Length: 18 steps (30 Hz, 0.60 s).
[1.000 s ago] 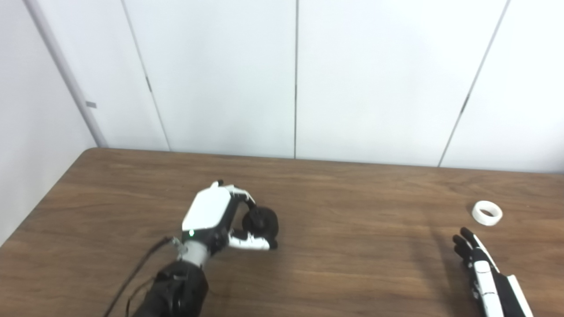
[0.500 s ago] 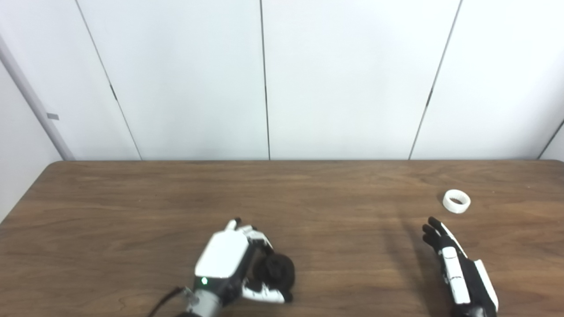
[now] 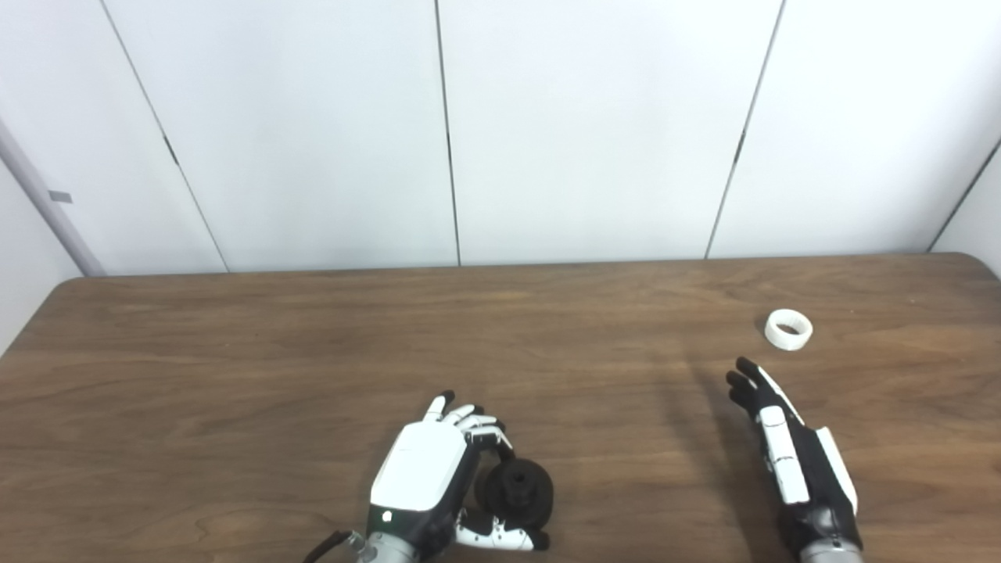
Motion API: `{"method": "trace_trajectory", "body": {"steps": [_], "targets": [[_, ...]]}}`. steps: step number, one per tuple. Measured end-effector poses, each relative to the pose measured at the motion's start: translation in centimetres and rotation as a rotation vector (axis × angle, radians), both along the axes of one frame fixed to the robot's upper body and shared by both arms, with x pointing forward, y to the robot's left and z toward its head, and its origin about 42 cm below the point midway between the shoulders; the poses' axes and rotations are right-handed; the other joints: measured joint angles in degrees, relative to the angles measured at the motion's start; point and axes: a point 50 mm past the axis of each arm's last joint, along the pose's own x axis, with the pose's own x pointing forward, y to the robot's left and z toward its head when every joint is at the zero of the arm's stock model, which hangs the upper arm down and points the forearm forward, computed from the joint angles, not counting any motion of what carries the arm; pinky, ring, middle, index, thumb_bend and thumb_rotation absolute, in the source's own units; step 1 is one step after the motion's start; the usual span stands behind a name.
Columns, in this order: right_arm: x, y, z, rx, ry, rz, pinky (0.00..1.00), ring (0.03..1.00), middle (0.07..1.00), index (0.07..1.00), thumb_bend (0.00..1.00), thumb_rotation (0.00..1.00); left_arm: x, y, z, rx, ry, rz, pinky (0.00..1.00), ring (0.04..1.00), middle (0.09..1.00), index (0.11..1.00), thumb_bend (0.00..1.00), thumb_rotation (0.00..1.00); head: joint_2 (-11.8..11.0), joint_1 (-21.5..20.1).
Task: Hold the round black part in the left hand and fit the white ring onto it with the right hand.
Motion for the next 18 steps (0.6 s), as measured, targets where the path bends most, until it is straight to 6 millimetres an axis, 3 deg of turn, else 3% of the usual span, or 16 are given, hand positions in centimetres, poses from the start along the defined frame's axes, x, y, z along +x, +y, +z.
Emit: {"method": "trace_trajectory", "body": {"steps": [5, 13, 16, 18], "targets": [[0.1, -0.1, 0.2, 0.015, 0.006, 0.004, 1.0, 0.929, 0.902, 0.909, 0.56, 0.96, -0.2, -0.3, -0.3, -0.013, -0.003, -0.002, 0.99, 0.873, 0.781, 0.484, 0.52, 0.06, 0.6, -0.5], [0.6, -0.6, 0.7, 0.006, -0.004, 0.005, 0.99, 0.913, 0.91, 0.909, 0.51, 0.93, -0.3, -0.4, -0.7, -0.024, -0.009, -0.004, 1.0, 0.876, 0.78, 0.484, 0.52, 0.06, 1.6, -1.7], [1.0, -1.0, 1.2, -0.077, -0.013, -0.002, 0.89, 0.895, 0.89, 0.877, 0.52, 0.87, -0.2, -0.3, -0.7, -0.022, -0.006, -0.002, 1.0, 0.88, 0.782, 0.484, 0.52, 0.06, 1.8, -2.1], [1.6, -1.7, 2.0, -0.162, -0.025, -0.03, 0.84, 0.888, 0.886, 0.846, 0.57, 0.78, -0.2, -0.3, -0.7, -0.021, -0.004, 0.001, 1.0, 0.88, 0.783, 0.484, 0.52, 0.06, 1.9, -2.5]]}}
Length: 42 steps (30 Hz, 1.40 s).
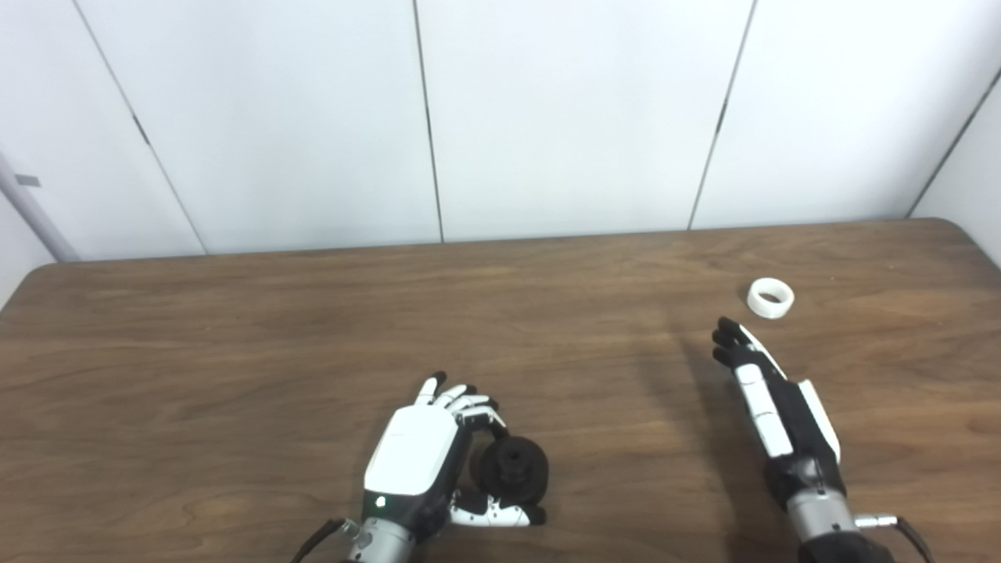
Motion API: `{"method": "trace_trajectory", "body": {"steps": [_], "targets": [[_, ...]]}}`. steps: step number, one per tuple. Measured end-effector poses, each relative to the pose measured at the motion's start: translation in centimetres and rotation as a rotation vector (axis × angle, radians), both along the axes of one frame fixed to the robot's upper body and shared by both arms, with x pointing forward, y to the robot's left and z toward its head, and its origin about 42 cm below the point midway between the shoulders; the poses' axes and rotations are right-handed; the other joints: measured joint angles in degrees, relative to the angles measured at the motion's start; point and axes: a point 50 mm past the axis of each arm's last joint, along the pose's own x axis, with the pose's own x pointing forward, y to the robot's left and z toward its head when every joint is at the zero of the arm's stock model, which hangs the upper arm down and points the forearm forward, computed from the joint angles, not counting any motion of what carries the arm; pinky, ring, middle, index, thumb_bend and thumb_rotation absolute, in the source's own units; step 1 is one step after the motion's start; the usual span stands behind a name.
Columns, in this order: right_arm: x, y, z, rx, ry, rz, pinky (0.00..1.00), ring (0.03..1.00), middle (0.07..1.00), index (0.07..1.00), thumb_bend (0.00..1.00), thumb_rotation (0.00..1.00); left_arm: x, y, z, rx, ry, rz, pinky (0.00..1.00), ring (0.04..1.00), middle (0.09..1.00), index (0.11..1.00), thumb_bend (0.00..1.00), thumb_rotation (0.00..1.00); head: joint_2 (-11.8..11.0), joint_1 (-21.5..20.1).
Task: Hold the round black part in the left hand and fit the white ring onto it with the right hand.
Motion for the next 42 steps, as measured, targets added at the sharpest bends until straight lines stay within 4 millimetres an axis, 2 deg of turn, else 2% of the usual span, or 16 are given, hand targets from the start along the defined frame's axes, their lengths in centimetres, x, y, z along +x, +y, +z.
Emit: {"method": "trace_trajectory", "body": {"steps": [4, 5, 8, 10, 11, 15, 17, 25, 30, 32, 42], "targets": [[1.2, -1.2, 2.0, -0.107, -0.036, -0.034, 0.79, 0.887, 0.899, 0.849, 0.61, 0.65, 0.0, 0.1, 0.0, 0.0, 0.002, 0.003, 1.0, 0.878, 0.78, 0.484, 0.52, 0.06, 0.4, -1.3], [1.5, -1.4, 2.5, -0.127, -0.048, -0.037, 0.74, 0.851, 0.896, 0.847, 0.64, 0.56, 0.0, 0.1, 0.0, 0.0, 0.002, 0.004, 1.0, 0.876, 0.779, 0.484, 0.52, 0.06, 0.7, -1.9], [2.7, -2.1, 3.5, -0.205, -0.073, -0.044, 0.68, 0.798, 0.883, 0.84, 0.71, 0.45, 0.0, 0.3, 0.0, 0.001, 0.002, 0.003, 1.0, 0.874, 0.776, 0.484, 0.52, 0.06, 0.8, -2.5], [3.5, -2.9, 4.0, -0.259, -0.072, -0.057, 0.75, 0.833, 0.877, 0.829, 0.75, 0.42, 0.0, 0.4, 0.0, 0.003, 0.004, 0.0, 1.0, 0.875, 0.777, 0.485, 0.52, 0.06, 1.1, -3.3], [3.9, -3.3, 4.3, -0.291, -0.068, -0.068, 0.84, 0.877, 0.88, 0.818, 0.77, 0.39, 0.0, 0.5, 0.0, 0.005, 0.006, -0.003, 1.0, 0.877, 0.778, 0.484, 0.52, 0.06, 1.1, -3.8], [5.2, -4.2, 5.2, -0.384, -0.048, -0.084, 0.95, 0.944, 0.9, 0.805, 0.81, 0.32, 0.1, 0.8, 0.0, 0.01, 0.012, -0.004, 1.0, 0.872, 0.776, 0.484, 0.52, 0.06, 1.1, -5.5], [6.0, -4.8, 5.5, -0.43, -0.026, -0.08, 0.98, 0.957, 0.913, 0.802, 0.84, 0.33, 0.1, 0.9, 0.1, 0.012, 0.013, -0.006, 1.0, 0.869, 0.775, 0.485, 0.52, 0.06, 0.6, -6.2], [9.0, -6.4, 6.0, -0.541, 0.06, -0.118, 0.91, 0.965, 0.923, 0.811, 0.87, 0.31, -0.2, 1.8, 0.2, 0.017, 0.012, -0.001, 1.0, 0.867, 0.771, 0.484, 0.52, 0.05, 0.6, -8.8], [10.8, -6.8, 5.4, -0.619, 0.117, -0.112, 0.96, 0.988, 0.953, 0.813, 0.86, 0.31, 0.0, 2.5, 0.3, 0.024, 0.018, 0.006, 1.0, 0.867, 0.77, 0.484, 0.52, 0.05, 0.4, -10.7], [11.9, -7.5, 5.3, -0.657, 0.147, -0.115, 0.95, 0.998, 0.971, 0.811, 0.86, 0.31, 0.0, 2.7, 0.4, 0.03, 0.023, 0.006, 1.0, 0.868, 0.771, 0.485, 0.52, 0.05, 0.4, -11.7], [14.8, -9.4, 5.1, -0.748, 0.247, -0.123, 1.0, 1.0, 0.989, 0.773, 0.88, 0.28, -0.1, 3.3, 0.5, 0.036, 0.013, -0.009, 0.98, 0.849, 0.76, 0.484, 0.52, 0.05, -0.1, -12.7]]}}
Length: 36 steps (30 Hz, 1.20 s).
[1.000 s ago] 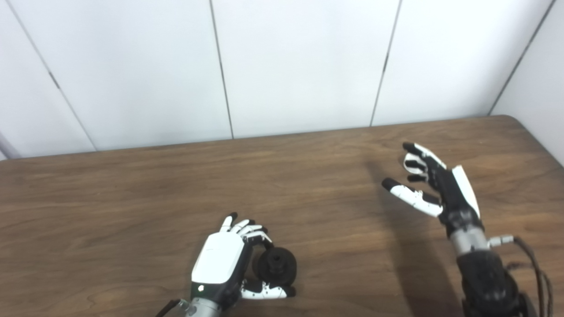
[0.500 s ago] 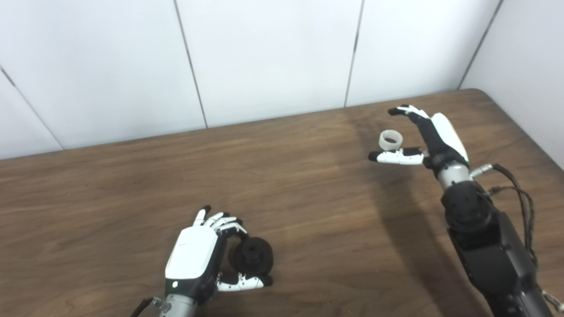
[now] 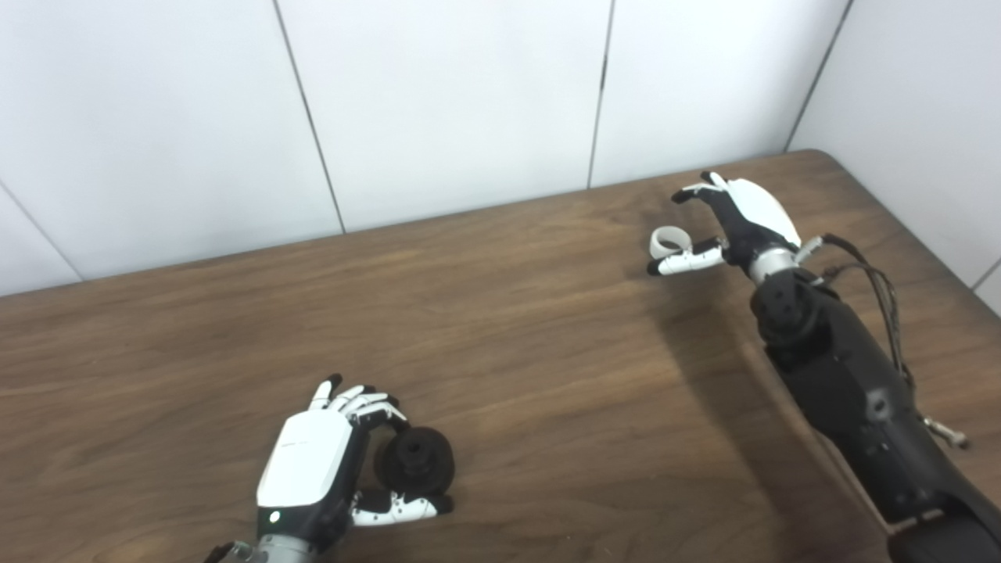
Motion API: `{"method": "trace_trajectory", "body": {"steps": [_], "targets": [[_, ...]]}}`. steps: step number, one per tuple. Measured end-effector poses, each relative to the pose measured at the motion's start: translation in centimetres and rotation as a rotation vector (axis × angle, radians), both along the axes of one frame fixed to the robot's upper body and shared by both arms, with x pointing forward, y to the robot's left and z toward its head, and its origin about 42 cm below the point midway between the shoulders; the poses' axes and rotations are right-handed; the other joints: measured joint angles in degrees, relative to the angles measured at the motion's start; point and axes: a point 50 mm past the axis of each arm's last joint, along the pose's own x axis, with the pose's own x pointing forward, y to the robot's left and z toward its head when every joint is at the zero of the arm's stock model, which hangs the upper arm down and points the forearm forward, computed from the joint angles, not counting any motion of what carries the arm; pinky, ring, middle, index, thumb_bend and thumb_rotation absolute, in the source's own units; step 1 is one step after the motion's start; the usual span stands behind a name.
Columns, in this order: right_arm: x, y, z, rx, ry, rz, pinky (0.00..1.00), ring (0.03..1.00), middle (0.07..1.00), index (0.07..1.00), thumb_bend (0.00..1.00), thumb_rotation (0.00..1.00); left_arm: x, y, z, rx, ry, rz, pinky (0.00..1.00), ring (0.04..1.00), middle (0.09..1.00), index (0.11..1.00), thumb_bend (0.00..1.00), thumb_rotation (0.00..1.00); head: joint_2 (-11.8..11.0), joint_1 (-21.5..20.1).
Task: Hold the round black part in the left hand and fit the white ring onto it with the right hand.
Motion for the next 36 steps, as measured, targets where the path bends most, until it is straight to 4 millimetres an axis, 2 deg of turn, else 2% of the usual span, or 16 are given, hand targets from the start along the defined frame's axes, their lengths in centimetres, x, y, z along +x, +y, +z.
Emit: {"method": "trace_trajectory", "body": {"steps": [10, 16, 32, 36], "targets": [[1.8, -1.0, 0.0, -0.005, 0.054, -0.05, 1.0, 1.0, 0.983, 0.759, 0.88, 0.28, 0.0, 0.2, 0.0, 0.001, -0.001, 0.0, 0.97, 0.851, 0.757, 0.484, 0.52, 0.05, 0.0, -0.1], [2.0, -1.0, -0.8, -0.037, 0.106, -0.036, 1.0, 1.0, 0.952, 0.746, 0.87, 0.3, 0.0, 0.2, 0.0, 0.002, 0.001, 0.0, 0.99, 0.856, 0.762, 0.484, 0.52, 0.05, 0.1, -0.1], [2.1, -1.1, -0.6, -0.055, 0.115, -0.03, 0.97, 1.0, 0.923, 0.708, 0.86, 0.28, 0.0, 0.2, 0.0, 0.007, 0.001, 0.0, 0.98, 0.856, 0.758, 0.484, 0.52, 0.05, 0.1, 0.1], [2.1, -1.1, -0.6, -0.056, 0.115, -0.028, 0.98, 0.988, 0.906, 0.703, 0.85, 0.28, 0.0, 0.2, 0.0, 0.007, 0.001, 0.0, 0.98, 0.854, 0.757, 0.484, 0.52, 0.05, 0.2, 0.2]]}}
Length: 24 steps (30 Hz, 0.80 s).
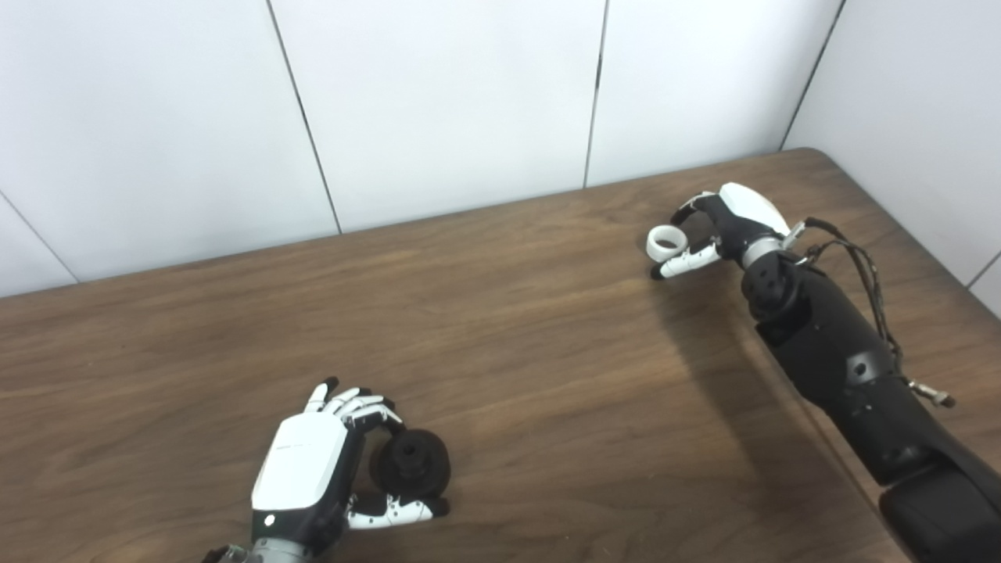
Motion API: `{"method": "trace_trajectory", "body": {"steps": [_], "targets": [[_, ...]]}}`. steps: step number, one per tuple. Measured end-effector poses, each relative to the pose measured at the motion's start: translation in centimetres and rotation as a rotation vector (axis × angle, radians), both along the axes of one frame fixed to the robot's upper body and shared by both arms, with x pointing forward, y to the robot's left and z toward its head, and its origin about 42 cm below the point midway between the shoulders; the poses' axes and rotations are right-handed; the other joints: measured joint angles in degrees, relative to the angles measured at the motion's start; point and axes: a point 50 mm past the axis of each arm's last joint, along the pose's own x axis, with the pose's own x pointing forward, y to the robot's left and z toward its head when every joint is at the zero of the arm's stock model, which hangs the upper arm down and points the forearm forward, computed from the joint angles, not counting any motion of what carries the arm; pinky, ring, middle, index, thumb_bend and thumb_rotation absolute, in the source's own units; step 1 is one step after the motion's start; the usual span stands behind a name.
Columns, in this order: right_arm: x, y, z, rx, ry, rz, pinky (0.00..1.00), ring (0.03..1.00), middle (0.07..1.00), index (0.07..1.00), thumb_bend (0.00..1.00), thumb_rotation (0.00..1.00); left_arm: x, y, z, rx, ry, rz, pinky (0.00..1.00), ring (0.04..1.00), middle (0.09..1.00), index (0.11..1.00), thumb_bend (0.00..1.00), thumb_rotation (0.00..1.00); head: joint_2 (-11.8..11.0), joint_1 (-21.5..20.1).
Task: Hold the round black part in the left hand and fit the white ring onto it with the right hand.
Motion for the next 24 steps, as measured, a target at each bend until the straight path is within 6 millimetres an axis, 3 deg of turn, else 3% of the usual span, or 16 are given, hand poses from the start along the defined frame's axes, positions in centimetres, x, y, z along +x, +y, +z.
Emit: {"method": "trace_trajectory", "body": {"steps": [14, 21, 22, 24], "targets": [[0.05, 0.01, -0.21, 0.065, -0.002, -0.014, 1.0, 0.942, 0.875, 0.663, 0.8, 0.25, -0.04, -0.14, 0.22, 0.001, 0.007, -0.004, 0.98, 0.857, 0.76, 0.484, 0.52, 0.05, 0.0, 0.4], [0.17, 0.11, -0.1, 0.092, -0.015, -0.013, 0.98, 0.902, 0.815, 0.602, 0.79, 0.16, -0.04, -0.18, 0.23, 0.003, 0.007, -0.004, 0.98, 0.855, 0.762, 0.484, 0.52, 0.05, 0.2, 0.4], [0.19, 0.15, -0.08, 0.099, -0.02, -0.012, 0.99, 0.893, 0.796, 0.537, 0.63, 0.15, -0.04, -0.2, 0.22, 0.003, 0.008, -0.004, 0.98, 0.858, 0.763, 0.484, 0.52, 0.05, 0.3, 0.4], [0.22, 0.15, -0.12, 0.105, -0.033, -0.015, 1.0, 0.921, 0.81, 0.502, 0.55, 0.14, -0.03, -0.26, 0.22, 0.002, 0.009, -0.003, 0.98, 0.859, 0.764, 0.484, 0.52, 0.05, 0.2, 0.5]]}}
